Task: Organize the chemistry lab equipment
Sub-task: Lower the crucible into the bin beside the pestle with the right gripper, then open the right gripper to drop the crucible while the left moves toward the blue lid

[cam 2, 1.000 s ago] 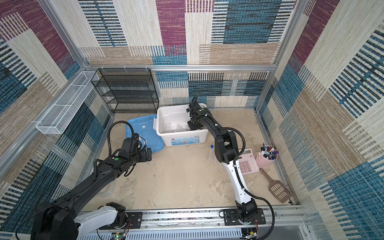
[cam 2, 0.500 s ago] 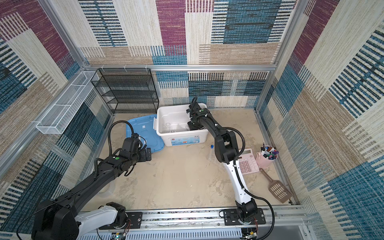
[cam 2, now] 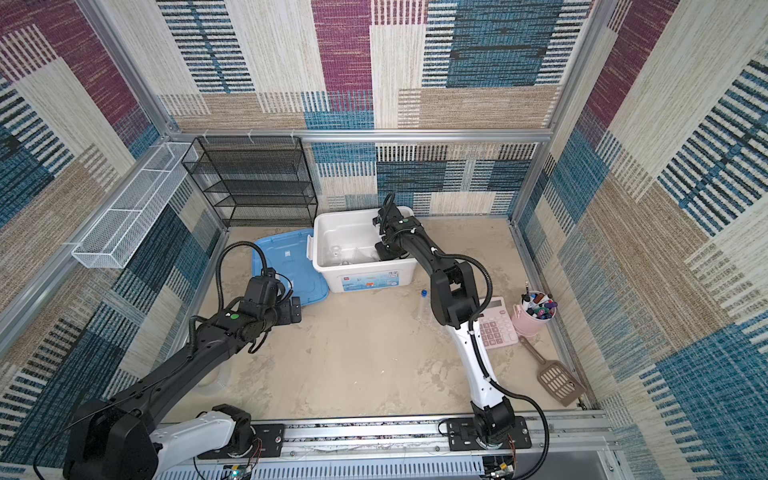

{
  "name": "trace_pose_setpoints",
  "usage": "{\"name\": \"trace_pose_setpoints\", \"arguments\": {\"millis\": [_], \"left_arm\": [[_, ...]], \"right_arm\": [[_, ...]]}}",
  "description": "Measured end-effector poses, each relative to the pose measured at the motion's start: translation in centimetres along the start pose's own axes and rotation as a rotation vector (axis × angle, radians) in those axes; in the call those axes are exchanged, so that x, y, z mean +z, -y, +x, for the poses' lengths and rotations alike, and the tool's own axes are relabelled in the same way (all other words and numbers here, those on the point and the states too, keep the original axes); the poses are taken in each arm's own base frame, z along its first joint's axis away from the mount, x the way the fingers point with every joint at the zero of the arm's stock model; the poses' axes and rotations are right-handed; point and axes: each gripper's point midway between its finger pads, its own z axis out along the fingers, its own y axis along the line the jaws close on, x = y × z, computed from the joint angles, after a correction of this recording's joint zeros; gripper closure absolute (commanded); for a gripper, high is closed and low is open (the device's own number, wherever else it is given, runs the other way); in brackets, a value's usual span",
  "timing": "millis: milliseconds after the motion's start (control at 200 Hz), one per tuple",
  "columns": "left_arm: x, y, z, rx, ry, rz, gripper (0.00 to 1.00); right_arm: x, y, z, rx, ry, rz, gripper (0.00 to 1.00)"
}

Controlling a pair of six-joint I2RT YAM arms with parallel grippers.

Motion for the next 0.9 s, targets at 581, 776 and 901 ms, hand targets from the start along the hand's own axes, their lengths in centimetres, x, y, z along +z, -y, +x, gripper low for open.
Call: {"name": "trace_pose_setpoints", "arguments": {"millis": [581,776,901], "left_arm": [[-0.2,-0.2,0.2,-0.003,-0.005,-0.005,0.01],[-0.3,-0.2,0.2,-0.014,-0.003,-0.003,0.00],[-0.4,-0.4,0.0,-0.040,0.007,-0.013,0.01]], "right_arm": [[-3.3,-0.3,-2.5,0.007,0.113,-0.015,0.19],[-4.9,-0.3,-3.0,0.020,0.152,-0.013,0.15],[-6.2,-0.4,-3.2,0.030,0.189,-0.011,0.10]]}}
